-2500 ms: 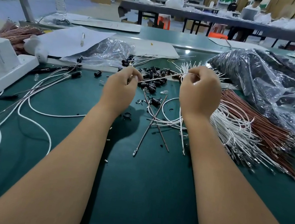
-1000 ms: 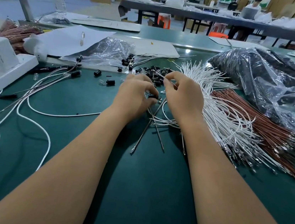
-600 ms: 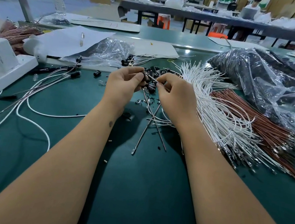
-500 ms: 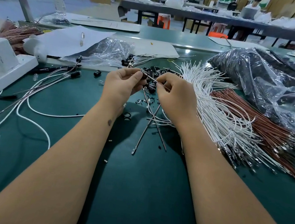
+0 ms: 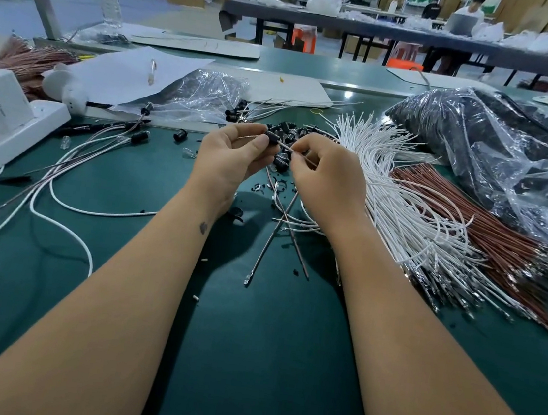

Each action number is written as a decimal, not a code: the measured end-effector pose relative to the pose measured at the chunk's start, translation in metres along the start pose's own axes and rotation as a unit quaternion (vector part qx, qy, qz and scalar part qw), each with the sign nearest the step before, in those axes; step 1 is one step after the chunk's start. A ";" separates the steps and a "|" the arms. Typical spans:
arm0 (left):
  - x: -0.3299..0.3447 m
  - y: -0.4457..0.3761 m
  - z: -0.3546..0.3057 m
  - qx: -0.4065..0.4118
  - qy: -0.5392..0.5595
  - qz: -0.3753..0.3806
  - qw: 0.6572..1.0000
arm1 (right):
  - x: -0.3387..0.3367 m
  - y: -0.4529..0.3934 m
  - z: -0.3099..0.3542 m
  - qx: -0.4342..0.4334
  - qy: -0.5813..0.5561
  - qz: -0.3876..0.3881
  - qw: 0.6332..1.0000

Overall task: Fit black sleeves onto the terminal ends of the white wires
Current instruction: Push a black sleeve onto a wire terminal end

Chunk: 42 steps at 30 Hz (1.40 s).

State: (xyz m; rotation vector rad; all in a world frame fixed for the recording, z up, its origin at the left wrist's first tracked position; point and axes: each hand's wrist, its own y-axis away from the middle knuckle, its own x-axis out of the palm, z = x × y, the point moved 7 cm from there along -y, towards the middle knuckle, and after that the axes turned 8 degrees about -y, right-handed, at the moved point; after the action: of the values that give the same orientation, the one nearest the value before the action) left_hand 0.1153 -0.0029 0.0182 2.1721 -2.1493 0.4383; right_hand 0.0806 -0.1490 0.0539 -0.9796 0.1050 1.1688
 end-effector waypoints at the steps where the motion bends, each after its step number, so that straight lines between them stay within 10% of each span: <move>1: 0.001 0.000 0.001 0.000 -0.005 0.005 1.000 | -0.001 0.000 0.000 0.000 -0.001 -0.004 1.000; 21: 0.004 0.003 -0.004 0.019 -0.162 0.050 0.985 | 0.003 0.000 0.000 -0.028 -0.061 0.027 0.997; 42: -0.007 0.003 -0.022 0.165 -0.369 -0.094 0.910 | -0.001 -0.003 0.000 -0.039 0.078 0.017 0.996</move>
State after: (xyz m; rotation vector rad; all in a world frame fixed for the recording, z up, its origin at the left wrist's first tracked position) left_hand 0.1090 0.0095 0.0373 3.0921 -2.2482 -0.0743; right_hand 0.0827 -0.1498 0.0568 -1.1421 0.2033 1.1328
